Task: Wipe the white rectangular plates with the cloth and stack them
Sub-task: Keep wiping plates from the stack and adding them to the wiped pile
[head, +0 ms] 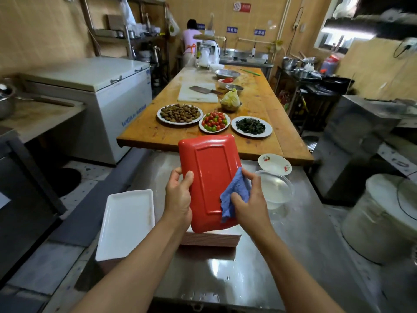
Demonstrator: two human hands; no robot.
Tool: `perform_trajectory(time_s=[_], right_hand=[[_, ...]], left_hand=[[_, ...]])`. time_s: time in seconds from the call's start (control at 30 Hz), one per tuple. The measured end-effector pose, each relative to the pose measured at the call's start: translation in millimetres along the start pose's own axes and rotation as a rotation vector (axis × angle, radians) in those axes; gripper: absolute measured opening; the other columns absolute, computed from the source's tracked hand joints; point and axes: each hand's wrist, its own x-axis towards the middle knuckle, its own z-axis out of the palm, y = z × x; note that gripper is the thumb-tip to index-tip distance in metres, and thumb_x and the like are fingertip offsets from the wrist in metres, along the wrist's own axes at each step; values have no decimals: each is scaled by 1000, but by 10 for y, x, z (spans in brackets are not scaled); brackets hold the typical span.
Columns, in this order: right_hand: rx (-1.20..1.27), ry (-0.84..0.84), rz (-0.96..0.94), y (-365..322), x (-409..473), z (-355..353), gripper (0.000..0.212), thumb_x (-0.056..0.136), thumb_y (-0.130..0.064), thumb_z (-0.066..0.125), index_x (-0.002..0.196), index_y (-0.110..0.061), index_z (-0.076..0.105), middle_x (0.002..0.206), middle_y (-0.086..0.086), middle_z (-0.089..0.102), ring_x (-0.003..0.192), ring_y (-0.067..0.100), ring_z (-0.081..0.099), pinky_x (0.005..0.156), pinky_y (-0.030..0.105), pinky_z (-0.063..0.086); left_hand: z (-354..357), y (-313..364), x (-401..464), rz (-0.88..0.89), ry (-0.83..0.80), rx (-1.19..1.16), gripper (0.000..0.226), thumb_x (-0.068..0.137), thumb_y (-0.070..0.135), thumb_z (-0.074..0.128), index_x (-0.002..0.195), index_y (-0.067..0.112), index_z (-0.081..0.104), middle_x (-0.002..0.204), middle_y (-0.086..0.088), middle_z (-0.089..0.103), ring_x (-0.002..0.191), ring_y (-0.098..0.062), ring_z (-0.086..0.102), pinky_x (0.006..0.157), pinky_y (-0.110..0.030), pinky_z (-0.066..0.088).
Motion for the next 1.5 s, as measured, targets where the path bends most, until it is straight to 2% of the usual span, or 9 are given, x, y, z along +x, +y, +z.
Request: perform_trajectory(time_s=[0.17, 0.3, 0.4, 0.5, 0.63, 0.83, 0.97, 1.13, 1.5], right_hand=[[-8, 17, -1, -96, 71, -207, 48, 64, -21, 56, 100, -50, 43, 90, -3, 65, 74, 23, 67, 70, 50, 57], [37, -94, -86, -130, 140, -456, 55, 69, -1, 61, 99, -45, 48, 91, -2, 62, 62, 8, 63, 57, 26, 55], [4, -237, -154, -202, 147, -647, 56, 71, 11, 59, 100, -36, 51, 81, -2, 62, 51, 0, 55, 50, 14, 45], [-39, -325, -189, -267, 159, -743, 55, 69, 13, 59, 102, -31, 52, 73, -4, 61, 48, 2, 50, 48, 14, 44], [-80, -382, -206, -325, 203, -752, 52, 76, 4, 62, 106, -36, 50, 105, -5, 60, 75, -1, 63, 58, 13, 50], [-281, -287, -443, -569, 357, -415, 51, 84, -7, 60, 124, -35, 45, 130, -12, 50, 115, 9, 50, 89, 23, 39], [-449, -238, -558, -726, 455, -183, 54, 89, -16, 52, 139, -31, 38, 126, 5, 49, 110, 22, 49, 89, 39, 44], [-592, -205, -512, -350, 405, -364, 53, 94, -24, 49, 143, -30, 32, 125, 6, 51, 109, 21, 50, 92, 39, 42], [-446, -122, -423, -50, 161, -498, 60, 89, -34, 38, 147, -28, 25, 154, -11, 13, 134, -8, 7, 109, 10, 6]], left_hand=[[-20, -2, 1, -97, -125, 286, 12, 98, 16, 46, 109, 20, 50, 101, -8, 63, 75, -5, 66, 64, -26, 52], [-70, 402, 108, 161, -113, 705, 79, 80, 38, 70, 145, 25, 26, 132, 4, 42, 119, -12, 45, 98, -37, 39], [19, 800, 176, 275, -319, 928, 76, 65, 50, 69, 133, 29, 43, 130, 8, 49, 120, -10, 47, 98, -36, 41], [76, 977, 220, 42, -573, 891, 54, 65, 40, 74, 115, 24, 58, 110, 0, 67, 102, -22, 66, 83, -39, 56], [51, 961, 184, -118, -689, 772, 60, 66, 19, 77, 122, 20, 55, 107, -10, 69, 96, -29, 68, 79, -45, 57], [89, 824, 72, -20, -586, 807, 59, 69, 14, 81, 120, 21, 54, 109, -9, 66, 98, -30, 66, 85, -47, 55], [90, 790, 16, 18, -506, 745, 65, 60, 13, 84, 118, 13, 56, 109, -15, 66, 99, -34, 64, 89, -47, 52], [-180, 905, 77, -43, -435, 586, 57, 57, 13, 81, 110, 14, 60, 97, -8, 70, 81, -22, 70, 65, -31, 57], [-148, 659, 110, -320, -89, 274, 17, 85, 15, 65, 101, 18, 62, 76, -6, 72, 67, -23, 67, 58, -35, 53]])
